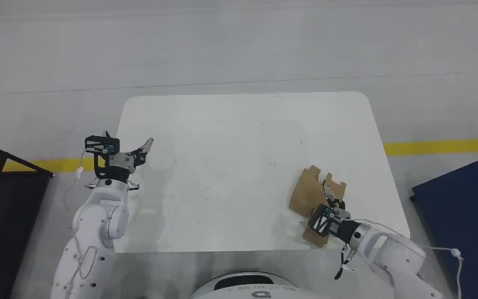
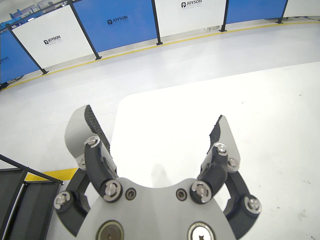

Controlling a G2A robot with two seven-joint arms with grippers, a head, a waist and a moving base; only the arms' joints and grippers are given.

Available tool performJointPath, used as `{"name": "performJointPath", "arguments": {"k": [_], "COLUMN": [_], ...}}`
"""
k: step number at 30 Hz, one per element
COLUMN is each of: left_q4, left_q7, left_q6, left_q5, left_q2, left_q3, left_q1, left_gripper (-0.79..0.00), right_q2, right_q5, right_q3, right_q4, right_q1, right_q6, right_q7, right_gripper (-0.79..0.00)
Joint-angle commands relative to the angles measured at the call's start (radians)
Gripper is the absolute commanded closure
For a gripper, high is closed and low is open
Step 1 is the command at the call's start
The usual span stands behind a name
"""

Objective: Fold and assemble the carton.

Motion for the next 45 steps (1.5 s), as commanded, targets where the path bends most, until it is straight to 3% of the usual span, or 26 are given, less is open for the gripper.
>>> {"name": "performJointPath", "arguments": {"k": [1, 12, 17, 19, 20, 21, 22, 26, 34, 37, 41, 45], "left_q4": [0.000, 0.000, 0.000, 0.000, 0.000, 0.000, 0.000, 0.000, 0.000, 0.000, 0.000, 0.000], "left_q7": [0.000, 0.000, 0.000, 0.000, 0.000, 0.000, 0.000, 0.000, 0.000, 0.000, 0.000, 0.000], "left_q6": [0.000, 0.000, 0.000, 0.000, 0.000, 0.000, 0.000, 0.000, 0.000, 0.000, 0.000, 0.000], "left_q5": [0.000, 0.000, 0.000, 0.000, 0.000, 0.000, 0.000, 0.000, 0.000, 0.000, 0.000, 0.000], "left_q2": [0.000, 0.000, 0.000, 0.000, 0.000, 0.000, 0.000, 0.000, 0.000, 0.000, 0.000, 0.000], "left_q3": [0.000, 0.000, 0.000, 0.000, 0.000, 0.000, 0.000, 0.000, 0.000, 0.000, 0.000, 0.000], "left_q1": [0.000, 0.000, 0.000, 0.000, 0.000, 0.000, 0.000, 0.000, 0.000, 0.000, 0.000, 0.000], "left_gripper": [-0.785, -0.785, -0.785, -0.785, -0.785, -0.785, -0.785, -0.785, -0.785, -0.785, -0.785, -0.785], "right_q2": [0.002, 0.011, 0.011, 0.013, 0.013, 0.014, 0.015, 0.017, 0.019, 0.018, 0.017, 0.015], "right_q5": [-0.045, -0.151, -0.159, -0.167, -0.166, -0.178, -0.190, -0.244, -0.314, -0.367, -0.441, -0.454], "right_q3": [-0.003, 0.124, 0.125, 0.120, 0.121, 0.123, 0.123, 0.124, 0.127, 0.124, 0.089, 0.062], "right_q4": [-0.001, -0.033, -0.031, -0.031, -0.031, -0.034, -0.036, -0.051, -0.055, -0.054, -0.027, 0.008], "right_q1": [-0.008, -0.068, -0.066, -0.064, -0.063, -0.063, -0.065, -0.079, -0.105, -0.094, -0.072, -0.032], "right_q6": [0.015, 0.090, 0.086, 0.059, 0.054, 0.050, 0.049, 0.060, 0.057, 0.111, 0.148, 0.161], "right_q7": [0.014, 0.087, 0.103, 0.098, 0.096, 0.098, 0.101, 0.113, 0.131, 0.173, 0.197, 0.206], "right_gripper": [-0.785, -0.785, -0.763, -0.628, -0.453, -0.366, -0.339, -0.095, -0.148, -0.052, -0.071, -0.142]}}
